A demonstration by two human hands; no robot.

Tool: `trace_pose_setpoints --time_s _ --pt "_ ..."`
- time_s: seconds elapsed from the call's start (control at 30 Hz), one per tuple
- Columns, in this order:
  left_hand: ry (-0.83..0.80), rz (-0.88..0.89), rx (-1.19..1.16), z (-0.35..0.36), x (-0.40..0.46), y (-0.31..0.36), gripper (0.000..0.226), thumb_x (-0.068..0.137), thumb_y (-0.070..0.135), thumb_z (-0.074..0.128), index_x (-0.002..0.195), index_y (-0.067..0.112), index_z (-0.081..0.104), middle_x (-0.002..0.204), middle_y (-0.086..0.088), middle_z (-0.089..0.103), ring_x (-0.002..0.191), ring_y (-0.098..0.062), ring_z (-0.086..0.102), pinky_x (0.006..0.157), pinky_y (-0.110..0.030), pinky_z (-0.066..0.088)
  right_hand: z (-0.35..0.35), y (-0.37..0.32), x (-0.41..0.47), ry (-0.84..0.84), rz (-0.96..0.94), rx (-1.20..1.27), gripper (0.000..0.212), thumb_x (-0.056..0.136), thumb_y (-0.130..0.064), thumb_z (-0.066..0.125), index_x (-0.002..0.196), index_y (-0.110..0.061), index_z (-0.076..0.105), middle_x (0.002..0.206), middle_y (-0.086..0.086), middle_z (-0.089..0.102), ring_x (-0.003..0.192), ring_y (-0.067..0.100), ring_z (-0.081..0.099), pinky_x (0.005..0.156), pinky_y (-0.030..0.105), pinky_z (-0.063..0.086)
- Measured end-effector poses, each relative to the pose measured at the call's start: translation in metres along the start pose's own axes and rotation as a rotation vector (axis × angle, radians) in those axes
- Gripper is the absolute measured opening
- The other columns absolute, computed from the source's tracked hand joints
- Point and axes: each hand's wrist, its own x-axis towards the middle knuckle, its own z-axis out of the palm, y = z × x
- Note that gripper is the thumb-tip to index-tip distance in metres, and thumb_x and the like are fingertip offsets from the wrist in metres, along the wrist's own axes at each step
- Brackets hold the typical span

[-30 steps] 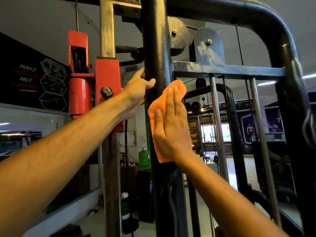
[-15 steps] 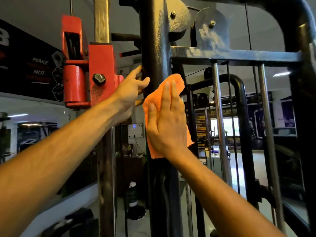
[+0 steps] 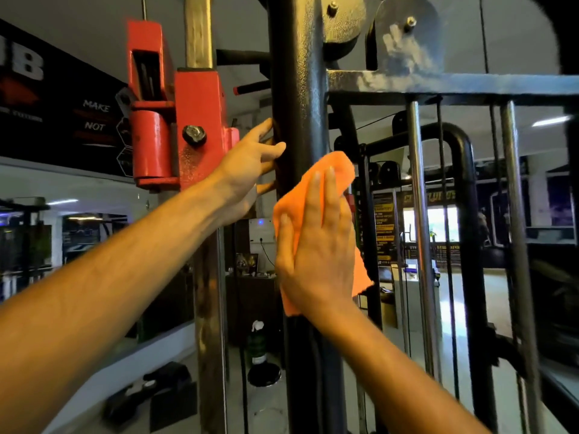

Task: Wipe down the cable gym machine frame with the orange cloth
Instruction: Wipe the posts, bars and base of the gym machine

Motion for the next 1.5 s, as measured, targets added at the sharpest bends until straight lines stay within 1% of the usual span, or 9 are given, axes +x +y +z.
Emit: trace_pose_setpoints --time_s 0.23,0.43,0.57,0.73,0.93,1.1,1.23,1.37,1.5 --pt "-0.035 0.001 -0.035 -0.001 -0.01 -0.012 0.054 0.111 0.016 0.052 0.157 0.044 0.046 0.153 0.021 0.056 0.134 -0.005 0.058 0.103 -0.034 0.049 0.001 -0.006 0.01 0.064 0.028 -0.012 0.079 0.113 -0.042 0.049 0.174 -0.016 0.007 0.182 0.005 0.01 0.157 0.034 0.034 0.119 0.056 0.042" --pt "-0.075 -0.004 -0.075 0.002 -0.029 -0.035 0.059 0.111 0.013 0.052 0.163 0.039 0.039 0.15 0.016 0.062 0.136 -0.008 0.06 0.103 -0.028 0.051 -0.002 0.009 -0.08 -0.033 0.072 0.029 0.08 0.112 -0.047 0.047 0.174 -0.015 0.009 0.182 -0.002 0.005 0.166 0.016 0.015 0.131 0.047 0.028" --pt "-0.085 -0.007 -0.094 0.001 -0.036 -0.047 0.06 0.113 0.019 0.052 0.166 0.038 0.032 0.153 0.022 0.054 0.143 -0.005 0.052 0.121 -0.036 0.042 -0.002 0.006 -0.038 -0.022 0.109 0.055 0.076 0.112 -0.05 0.037 0.174 -0.017 0.007 0.182 0.0 0.006 0.165 0.007 0.007 0.134 0.034 0.014" --pt "-0.128 -0.03 -0.084 -0.006 -0.046 -0.053 0.054 0.115 0.024 0.048 0.163 0.045 0.035 0.139 0.029 0.059 0.133 0.0 0.059 0.095 -0.026 0.054 0.003 -0.004 -0.007 0.025 0.141 0.007 0.075 0.114 -0.046 0.042 0.174 -0.016 0.009 0.182 0.003 0.008 0.164 0.02 0.019 0.126 0.026 0.011" --pt "-0.176 -0.017 -0.107 -0.008 -0.057 -0.065 0.057 0.114 0.023 0.047 0.166 0.043 0.033 0.156 0.024 0.053 0.141 -0.005 0.054 0.107 -0.034 0.047 -0.003 0.001 -0.118 -0.052 0.119 -0.046 0.077 0.113 -0.044 0.044 0.174 -0.014 0.008 0.183 -0.001 0.005 0.167 0.014 0.011 0.131 0.028 0.011" --pt "-0.162 -0.051 -0.123 -0.008 -0.065 -0.069 0.061 0.113 0.022 0.052 0.167 0.041 0.029 0.146 0.024 0.052 0.142 -0.004 0.048 0.109 -0.035 0.042 0.001 -0.004 -0.082 0.0 0.189 -0.063 0.076 0.112 -0.047 0.042 0.174 -0.014 0.01 0.182 0.004 0.008 0.161 0.002 0.012 0.123 0.012 0.002" --pt "-0.16 -0.048 -0.12 -0.007 -0.072 -0.076 0.063 0.113 0.023 0.053 0.167 0.04 0.027 0.157 0.017 0.044 0.143 -0.003 0.042 0.116 -0.031 0.043 0.005 -0.004 -0.054 0.026 0.174 -0.044 0.077 0.112 -0.048 0.042 0.174 -0.015 0.011 0.182 0.006 0.012 0.159 0.021 0.028 0.12 0.024 0.018" --pt "-0.169 -0.058 -0.136 -0.002 -0.083 -0.091 0.06 0.113 0.035 0.053 0.166 0.043 0.028 0.166 0.019 0.04 0.151 -0.005 0.041 0.128 -0.04 0.031 0.003 0.002 -0.107 -0.004 0.148 -0.037 0.074 0.114 -0.046 0.041 0.174 -0.016 0.009 0.182 -0.001 0.006 0.163 0.009 0.015 0.127 0.026 0.016" --pt "-0.201 -0.079 -0.147 -0.002 -0.09 -0.102 0.054 0.113 0.036 0.051 0.164 0.044 0.035 0.159 0.017 0.052 0.147 -0.009 0.05 0.124 -0.043 0.039 -0.001 0.007 -0.173 -0.073 0.182 -0.035 0.075 0.114 -0.048 0.04 0.174 -0.015 0.009 0.182 -0.005 0.003 0.164 0.013 0.017 0.13 0.038 0.026"
